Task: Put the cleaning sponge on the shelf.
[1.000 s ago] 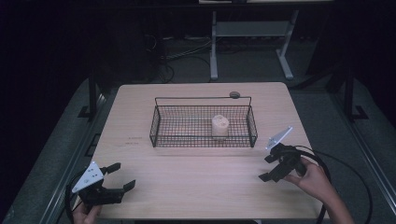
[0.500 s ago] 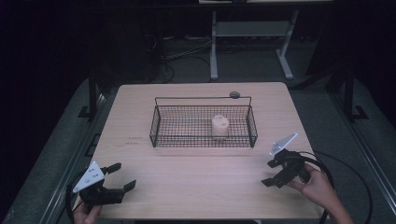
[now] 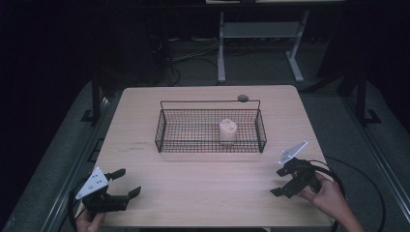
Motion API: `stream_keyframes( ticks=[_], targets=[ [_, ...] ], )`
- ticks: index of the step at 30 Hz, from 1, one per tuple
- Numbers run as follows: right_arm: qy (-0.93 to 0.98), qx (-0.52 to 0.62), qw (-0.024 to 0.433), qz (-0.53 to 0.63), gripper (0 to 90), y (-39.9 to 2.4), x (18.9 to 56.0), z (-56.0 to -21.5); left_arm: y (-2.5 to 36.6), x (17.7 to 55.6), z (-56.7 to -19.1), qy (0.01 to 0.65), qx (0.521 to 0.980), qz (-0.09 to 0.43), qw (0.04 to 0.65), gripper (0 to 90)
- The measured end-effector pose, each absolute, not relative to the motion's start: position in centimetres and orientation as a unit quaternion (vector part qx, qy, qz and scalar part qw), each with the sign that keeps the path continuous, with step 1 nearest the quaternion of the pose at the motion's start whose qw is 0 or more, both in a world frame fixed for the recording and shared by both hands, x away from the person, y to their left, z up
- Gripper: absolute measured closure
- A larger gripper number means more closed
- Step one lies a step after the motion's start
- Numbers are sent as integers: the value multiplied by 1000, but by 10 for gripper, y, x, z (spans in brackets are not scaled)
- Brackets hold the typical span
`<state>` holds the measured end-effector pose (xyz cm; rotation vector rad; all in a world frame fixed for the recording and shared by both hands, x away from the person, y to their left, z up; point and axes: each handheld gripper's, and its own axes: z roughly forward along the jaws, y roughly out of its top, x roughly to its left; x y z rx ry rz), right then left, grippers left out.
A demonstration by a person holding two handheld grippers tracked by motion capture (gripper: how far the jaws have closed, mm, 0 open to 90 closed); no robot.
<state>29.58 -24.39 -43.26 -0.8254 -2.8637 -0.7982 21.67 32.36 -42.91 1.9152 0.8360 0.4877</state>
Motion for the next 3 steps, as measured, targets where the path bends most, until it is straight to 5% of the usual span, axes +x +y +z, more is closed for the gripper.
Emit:
stream_keyframes(
  ticks=[3],
  targets=[
    [-928,-266,27,-259,175,-243,296,-431,323,217,-429,343,784,199,477,141]
  ],
)
